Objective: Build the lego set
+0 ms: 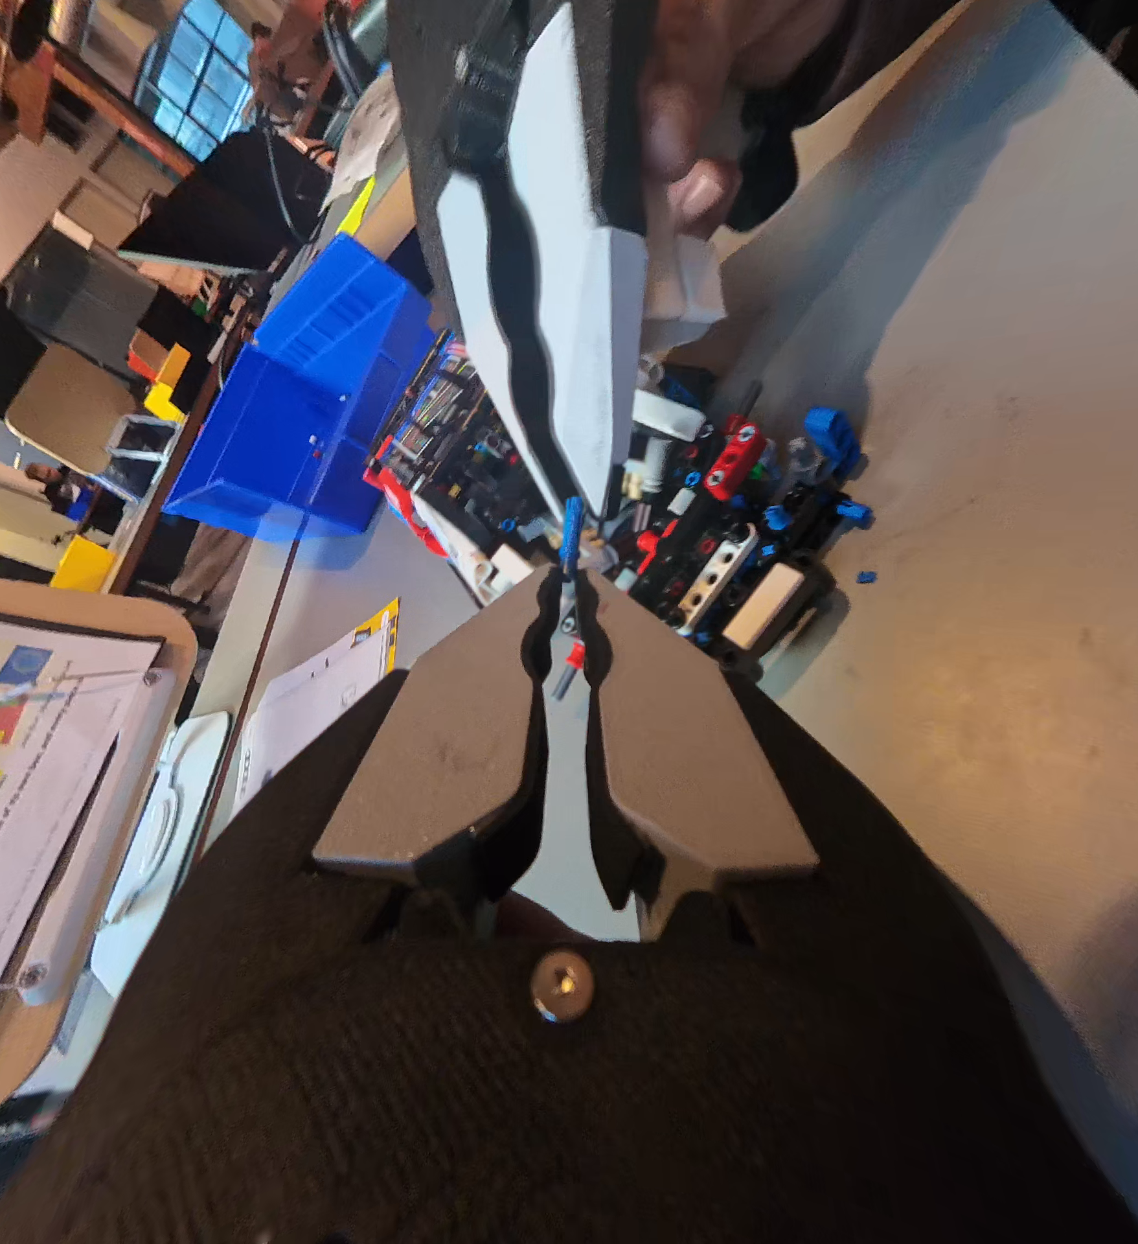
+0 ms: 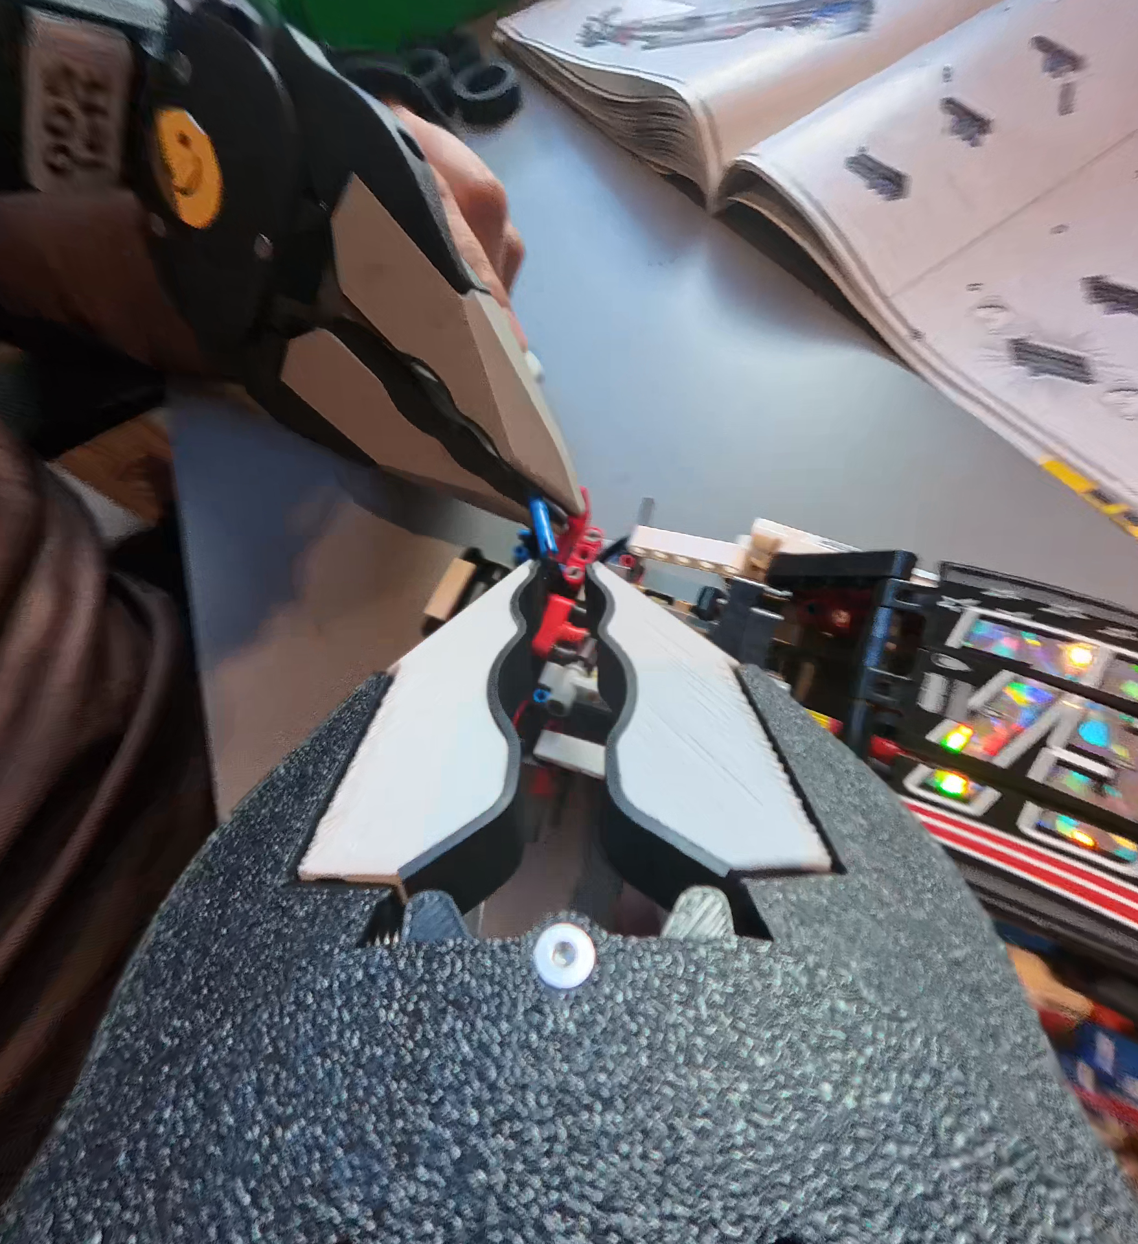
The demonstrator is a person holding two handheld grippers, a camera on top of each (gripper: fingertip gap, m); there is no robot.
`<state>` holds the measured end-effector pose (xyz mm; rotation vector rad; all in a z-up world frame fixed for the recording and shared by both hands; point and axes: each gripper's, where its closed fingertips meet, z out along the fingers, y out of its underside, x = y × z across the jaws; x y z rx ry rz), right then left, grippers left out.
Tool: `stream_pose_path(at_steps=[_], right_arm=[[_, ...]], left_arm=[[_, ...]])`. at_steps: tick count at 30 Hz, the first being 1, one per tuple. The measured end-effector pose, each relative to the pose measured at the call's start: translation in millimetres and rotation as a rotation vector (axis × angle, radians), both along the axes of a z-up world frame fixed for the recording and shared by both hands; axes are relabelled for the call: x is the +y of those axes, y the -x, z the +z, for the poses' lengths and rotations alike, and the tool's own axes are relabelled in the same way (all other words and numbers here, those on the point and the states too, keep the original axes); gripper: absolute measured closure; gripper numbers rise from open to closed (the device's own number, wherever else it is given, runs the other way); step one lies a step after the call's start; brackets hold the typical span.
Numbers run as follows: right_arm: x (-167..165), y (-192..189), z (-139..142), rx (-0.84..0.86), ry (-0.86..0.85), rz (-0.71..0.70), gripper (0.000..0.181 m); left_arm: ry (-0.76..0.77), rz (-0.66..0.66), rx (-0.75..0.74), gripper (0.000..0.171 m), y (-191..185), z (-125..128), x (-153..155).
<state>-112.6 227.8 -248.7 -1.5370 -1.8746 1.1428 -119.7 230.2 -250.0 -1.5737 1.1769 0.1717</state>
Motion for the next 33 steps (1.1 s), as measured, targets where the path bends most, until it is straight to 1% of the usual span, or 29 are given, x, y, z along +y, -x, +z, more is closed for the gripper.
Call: stream_pose_path(at_steps=[1,2,5,7,10,11,13,15,18,21,24,26,29,31,33], right_arm=[[7,-1,1,-0.006,-0.057,-0.032,0.171],[15,-1,2,-0.010,-0.121,-0.074,0.166],[31,-1,5,-0.035,-0.310,-0.169,0.162],[36,-1,0,-0.071,-0.453,-0.189,0.161],[52,-3,-10,-0.140,-0.768,-0.204,0.161],[53,-2,-10,-0.139,-0.836,-0.195,0.162],[52,0,-10,-0.136,-0.900,-0.195,0.165],[53,1,-10,-0.137,-0.929,-0.204,0.165],[52,1,-11,-0.112,-0.924,-0.192,0.166],[46,-3,-13,-0.051,-0.938,-0.116,0.161],[41,-17,-11,-0.007,-0.948,-0.038,0.169],[33,-28,-10,0.014,-0.931,0.030,0.169],[24,-41,-9,0.037,-0.873,0.077,0.170],[19,-44,-6,0.049,-0.782,0.066,0.171],[20,-44,0,0.070,-0.702,0.019,0.169]], left_arm=[[0.005,0.024,-0.009,0.170,5,0,3],[0.018,0.047,-0.020,0.170,9,-1,6],[0.068,0.108,-0.048,0.170,21,-6,12],[0.089,0.137,-0.052,0.170,27,-9,15],[0.113,0.159,-0.047,0.170,31,-14,17],[0.115,0.159,-0.048,0.170,31,-15,17],[0.122,0.156,-0.043,0.170,30,-17,17],[0.113,0.156,-0.024,0.170,30,-17,17],[0.103,0.141,-0.014,0.170,26,-16,15],[0.095,0.127,0.006,0.170,22,-16,12],[0.081,0.105,0.030,0.170,17,-15,9],[0.075,0.079,0.033,0.170,11,-14,5],[0.068,0.044,0.045,0.170,2,-14,0],[0.060,0.037,0.058,0.170,-2,-14,-2],[0.044,0.023,0.050,0.170,-8,-12,-3]])
